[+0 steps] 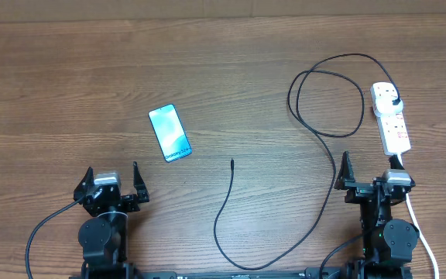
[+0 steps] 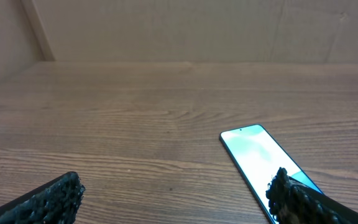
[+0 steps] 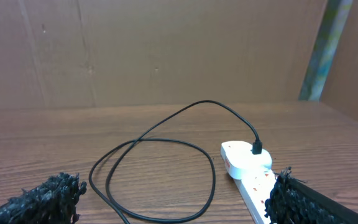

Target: Plug charger to phone and switch on socket

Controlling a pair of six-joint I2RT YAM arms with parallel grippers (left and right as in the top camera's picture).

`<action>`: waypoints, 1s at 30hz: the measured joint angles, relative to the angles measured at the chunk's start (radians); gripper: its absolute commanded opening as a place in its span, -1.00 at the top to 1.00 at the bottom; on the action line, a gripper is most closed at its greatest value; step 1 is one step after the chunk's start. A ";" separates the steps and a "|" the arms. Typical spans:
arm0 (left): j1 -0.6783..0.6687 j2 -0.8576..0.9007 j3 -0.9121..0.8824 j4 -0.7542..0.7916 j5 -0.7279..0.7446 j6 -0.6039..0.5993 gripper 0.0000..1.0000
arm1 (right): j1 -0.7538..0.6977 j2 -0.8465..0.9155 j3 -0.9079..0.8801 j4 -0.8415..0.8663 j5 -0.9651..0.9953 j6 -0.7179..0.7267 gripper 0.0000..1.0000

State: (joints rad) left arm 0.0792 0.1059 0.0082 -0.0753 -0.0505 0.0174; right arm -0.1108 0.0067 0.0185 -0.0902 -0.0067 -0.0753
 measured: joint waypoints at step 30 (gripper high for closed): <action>0.000 0.000 0.000 -0.003 0.021 0.000 -0.99 | 0.000 0.000 0.000 0.000 0.000 0.000 -1.00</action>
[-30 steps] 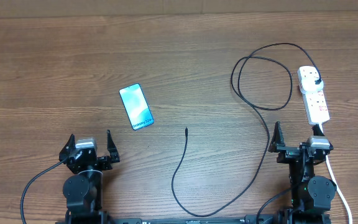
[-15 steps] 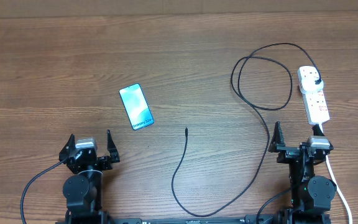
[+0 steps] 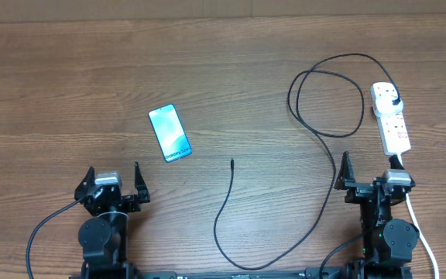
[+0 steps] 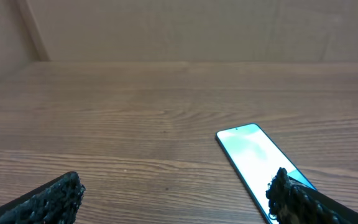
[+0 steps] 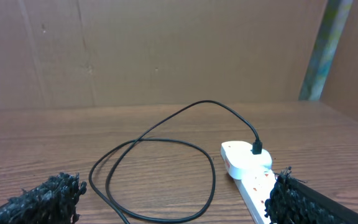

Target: Plug charger to phone and switch on socket

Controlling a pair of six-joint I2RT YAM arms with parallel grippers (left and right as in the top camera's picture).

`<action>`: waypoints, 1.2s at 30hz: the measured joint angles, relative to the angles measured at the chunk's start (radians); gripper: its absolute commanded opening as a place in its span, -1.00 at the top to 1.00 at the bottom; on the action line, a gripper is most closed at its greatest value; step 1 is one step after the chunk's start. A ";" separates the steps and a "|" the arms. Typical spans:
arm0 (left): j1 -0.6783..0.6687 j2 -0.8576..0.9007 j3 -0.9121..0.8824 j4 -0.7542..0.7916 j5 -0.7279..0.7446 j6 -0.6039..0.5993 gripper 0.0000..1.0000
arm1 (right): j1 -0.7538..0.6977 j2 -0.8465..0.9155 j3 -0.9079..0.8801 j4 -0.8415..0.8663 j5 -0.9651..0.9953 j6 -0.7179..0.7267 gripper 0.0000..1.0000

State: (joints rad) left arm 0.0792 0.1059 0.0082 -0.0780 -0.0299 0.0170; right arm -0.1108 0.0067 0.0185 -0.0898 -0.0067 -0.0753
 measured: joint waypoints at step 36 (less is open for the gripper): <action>0.000 0.172 0.240 -0.214 0.028 0.002 -0.99 | 0.000 0.000 0.000 0.000 0.000 0.000 -1.00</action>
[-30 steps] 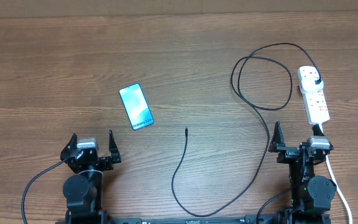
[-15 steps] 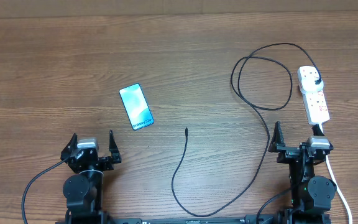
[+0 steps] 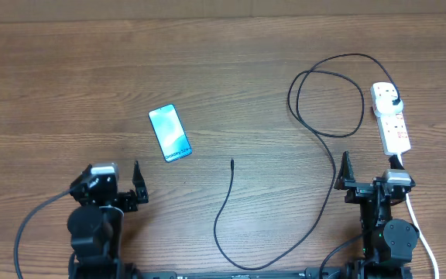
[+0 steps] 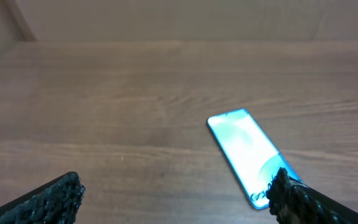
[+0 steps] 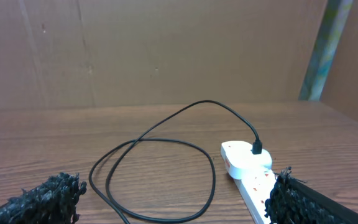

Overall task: Plug charger to phone and switch on socket
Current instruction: 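Move the left gripper forward over the phone and lower onto it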

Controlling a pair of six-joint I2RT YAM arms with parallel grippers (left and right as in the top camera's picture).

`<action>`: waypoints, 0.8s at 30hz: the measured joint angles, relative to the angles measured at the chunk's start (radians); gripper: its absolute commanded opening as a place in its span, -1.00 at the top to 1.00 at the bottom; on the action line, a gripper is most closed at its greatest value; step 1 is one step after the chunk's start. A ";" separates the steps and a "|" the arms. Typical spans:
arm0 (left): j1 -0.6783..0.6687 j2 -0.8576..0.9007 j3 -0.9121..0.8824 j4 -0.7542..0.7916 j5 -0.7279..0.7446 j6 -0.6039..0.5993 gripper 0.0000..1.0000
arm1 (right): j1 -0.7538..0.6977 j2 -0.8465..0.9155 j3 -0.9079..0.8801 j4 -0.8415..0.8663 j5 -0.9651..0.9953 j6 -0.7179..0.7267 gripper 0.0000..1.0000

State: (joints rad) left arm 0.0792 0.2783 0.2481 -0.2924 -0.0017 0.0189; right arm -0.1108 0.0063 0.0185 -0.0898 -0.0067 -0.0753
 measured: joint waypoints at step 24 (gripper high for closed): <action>0.000 0.692 0.673 -0.477 0.096 -0.023 -0.99 | 0.000 0.000 0.000 0.000 0.006 0.000 -1.00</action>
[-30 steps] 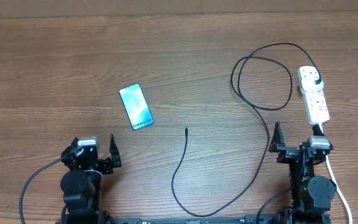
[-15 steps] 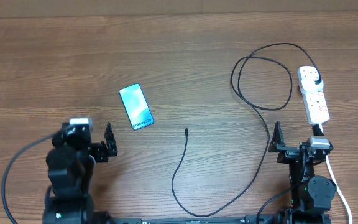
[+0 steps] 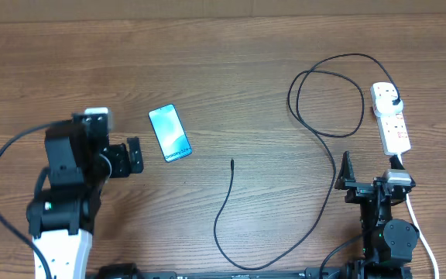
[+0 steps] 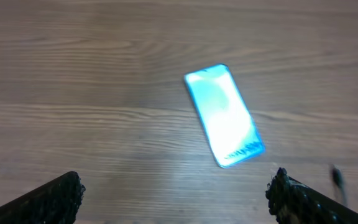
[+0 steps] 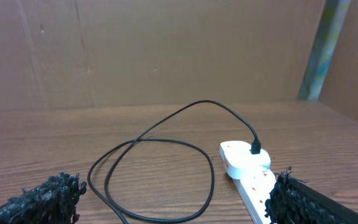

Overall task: Plug charger to phone and switch on socket
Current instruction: 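Move the left gripper forward over the phone and lower onto it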

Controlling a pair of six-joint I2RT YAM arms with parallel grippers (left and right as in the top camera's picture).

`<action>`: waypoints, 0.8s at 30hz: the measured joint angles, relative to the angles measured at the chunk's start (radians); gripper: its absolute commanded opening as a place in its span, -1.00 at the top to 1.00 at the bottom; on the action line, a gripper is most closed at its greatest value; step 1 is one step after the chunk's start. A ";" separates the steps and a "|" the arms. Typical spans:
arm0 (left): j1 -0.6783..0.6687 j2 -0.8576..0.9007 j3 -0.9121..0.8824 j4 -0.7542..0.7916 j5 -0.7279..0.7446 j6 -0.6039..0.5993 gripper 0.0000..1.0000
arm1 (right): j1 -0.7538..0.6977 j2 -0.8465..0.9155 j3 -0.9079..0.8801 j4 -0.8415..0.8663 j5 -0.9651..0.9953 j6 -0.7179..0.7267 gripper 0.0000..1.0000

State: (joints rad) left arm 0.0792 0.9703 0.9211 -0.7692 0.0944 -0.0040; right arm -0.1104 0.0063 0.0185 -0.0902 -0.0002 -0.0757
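Observation:
The phone (image 3: 169, 133) lies face up with its screen lit, left of the table's middle; the left wrist view also looks down on the phone (image 4: 224, 116). My left gripper (image 3: 113, 159) hangs open above the table, just left of and nearer than the phone, holding nothing. The black charger cable (image 3: 327, 93) runs from its free end (image 3: 232, 162) through a loop to the white plug (image 3: 388, 95) in the white socket strip (image 3: 393, 128). My right gripper (image 3: 370, 169) stands open and empty, just short of the strip (image 5: 253, 177).
The cable sags in a long curve (image 3: 231, 256) towards the table's near edge between the two arms. A white lead (image 3: 424, 240) runs from the strip past the right arm's base. Brown walls stand behind the table in the right wrist view.
My left arm has risen from its rest pose and moved away from the near edge; its camera now looks down on the phone. The right arm, phone and cable have not moved.
Both grippers first rested open near the table's front edge, with the phone and cable lying apart. The left wrist view then shifted slightly, then tilted down over the phone. Now the left gripper hangs raised beside the phone, while the right stays put.

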 measured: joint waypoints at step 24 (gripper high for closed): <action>-0.042 0.168 0.059 -0.049 0.172 -0.182 -0.99 | 0.000 0.000 0.000 0.000 0.001 0.000 -1.00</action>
State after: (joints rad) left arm 0.0368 1.1385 0.9802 -0.8181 0.2668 -0.1864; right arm -0.1104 0.0063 0.0185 -0.0902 0.0006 -0.0757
